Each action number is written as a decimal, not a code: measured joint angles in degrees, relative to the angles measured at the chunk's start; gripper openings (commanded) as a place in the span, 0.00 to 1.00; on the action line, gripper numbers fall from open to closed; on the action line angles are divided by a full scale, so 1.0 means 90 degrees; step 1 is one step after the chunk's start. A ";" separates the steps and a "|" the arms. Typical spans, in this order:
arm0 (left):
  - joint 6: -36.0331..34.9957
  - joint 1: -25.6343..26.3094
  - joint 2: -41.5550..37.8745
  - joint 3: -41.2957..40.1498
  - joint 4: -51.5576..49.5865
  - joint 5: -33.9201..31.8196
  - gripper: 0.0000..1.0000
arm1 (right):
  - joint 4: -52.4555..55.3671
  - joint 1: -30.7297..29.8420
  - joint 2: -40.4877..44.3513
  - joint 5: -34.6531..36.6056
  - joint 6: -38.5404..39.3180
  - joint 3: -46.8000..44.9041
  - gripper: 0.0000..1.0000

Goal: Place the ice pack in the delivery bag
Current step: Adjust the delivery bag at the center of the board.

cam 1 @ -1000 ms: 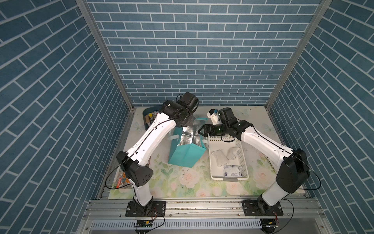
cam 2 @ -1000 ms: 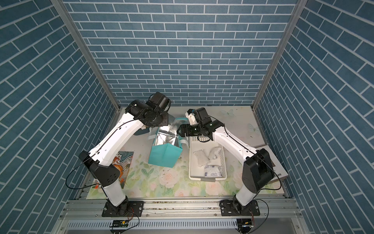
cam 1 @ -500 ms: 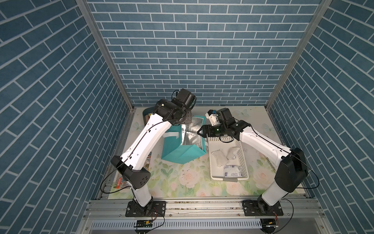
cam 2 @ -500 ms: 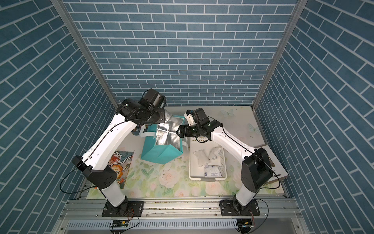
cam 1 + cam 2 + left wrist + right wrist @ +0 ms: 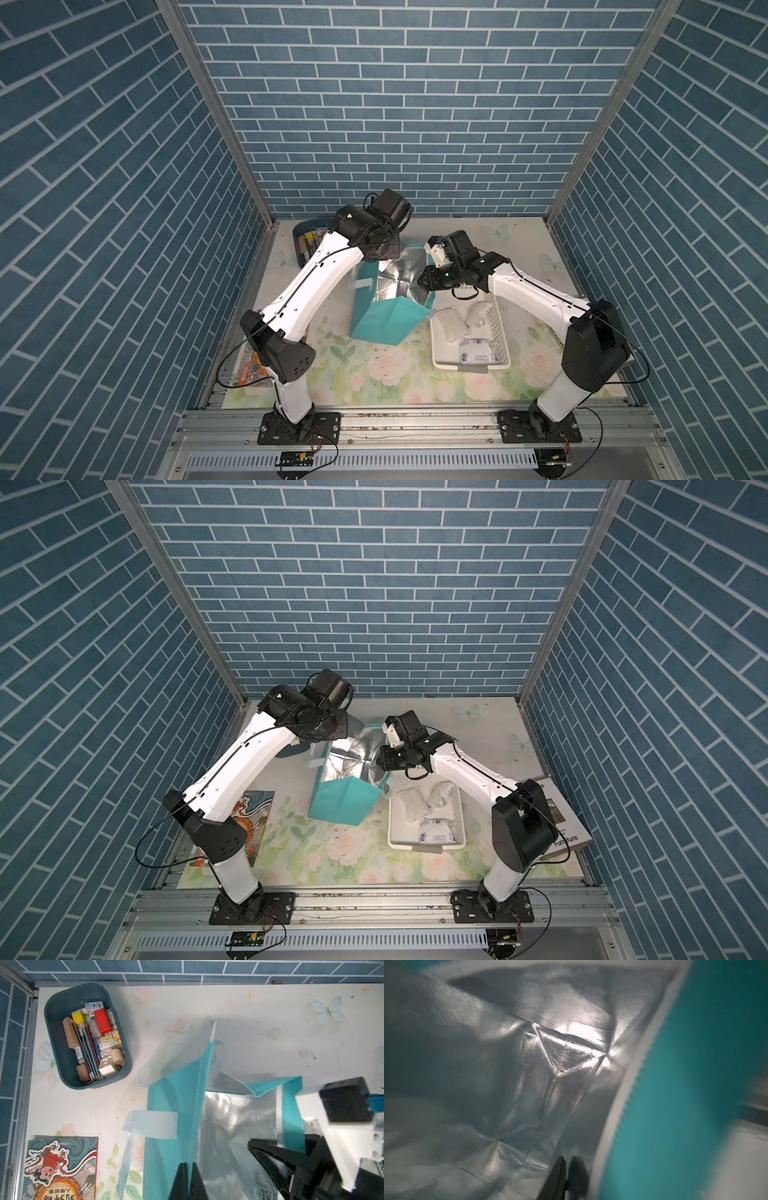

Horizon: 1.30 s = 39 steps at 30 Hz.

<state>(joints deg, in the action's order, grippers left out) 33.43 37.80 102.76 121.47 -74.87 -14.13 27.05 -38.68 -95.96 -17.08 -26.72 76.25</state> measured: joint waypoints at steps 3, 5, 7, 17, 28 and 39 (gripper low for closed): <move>-0.0051 0.0000 0.0000 0.0027 -0.0007 -0.0044 0.00 | -0.0148 0.0000 0.0000 -0.0087 -0.0005 -0.0138 0.22; -0.0078 -0.0002 0.0007 0.0151 -0.0032 -0.0085 0.00 | -0.0420 -0.0002 0.0000 -0.0308 -0.0010 -0.0284 0.20; -0.0078 -0.0002 0.0010 0.0294 -0.0029 -0.0095 0.00 | -0.0600 -0.0005 -0.0015 -0.0510 -0.0049 -0.0376 0.18; -0.0068 -0.0002 0.0068 0.0068 -0.0002 -0.0015 0.00 | -0.1049 -0.0007 -0.0204 -0.0920 -0.0056 -0.0379 0.22; 0.0039 0.0000 0.0238 0.0270 0.0019 0.0284 0.00 | -0.0920 -0.0007 -0.0199 -0.0767 0.0039 -0.0423 0.51; 0.0148 0.0000 0.0265 0.0308 0.0034 0.0491 0.00 | -0.0911 -0.0007 0.2346 0.0585 0.0850 -0.1440 0.86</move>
<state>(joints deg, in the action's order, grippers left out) 34.76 37.80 105.14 124.25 -74.56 -9.72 18.85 -38.74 -74.85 -11.81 -19.07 63.29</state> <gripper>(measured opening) 0.075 0.899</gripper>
